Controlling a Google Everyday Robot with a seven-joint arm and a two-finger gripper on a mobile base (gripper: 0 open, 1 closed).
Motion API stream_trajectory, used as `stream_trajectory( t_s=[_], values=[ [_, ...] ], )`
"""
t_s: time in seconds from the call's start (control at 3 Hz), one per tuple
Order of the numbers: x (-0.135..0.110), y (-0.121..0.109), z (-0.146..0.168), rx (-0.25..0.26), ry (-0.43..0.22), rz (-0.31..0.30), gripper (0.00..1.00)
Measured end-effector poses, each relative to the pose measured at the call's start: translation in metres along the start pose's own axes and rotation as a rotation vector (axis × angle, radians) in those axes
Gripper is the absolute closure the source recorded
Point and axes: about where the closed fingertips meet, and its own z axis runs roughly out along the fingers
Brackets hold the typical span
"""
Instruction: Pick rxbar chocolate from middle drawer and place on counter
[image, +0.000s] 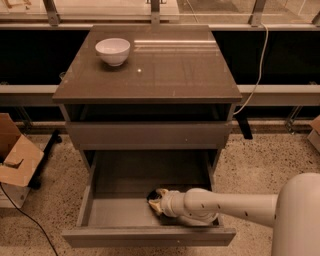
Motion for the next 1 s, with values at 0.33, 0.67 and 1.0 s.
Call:
stream_trajectory(
  t_s=[0.33,0.67,1.0],
  values=[
    [0.0000,0.0000,0.0000,0.000,0.000,0.000,1.00],
    [0.0000,0.0001,0.0000,0.000,0.000,0.000,1.00],
    [-0.0002,0.0012,0.0010,-0.002,0.000,0.000,0.82]
  ],
)
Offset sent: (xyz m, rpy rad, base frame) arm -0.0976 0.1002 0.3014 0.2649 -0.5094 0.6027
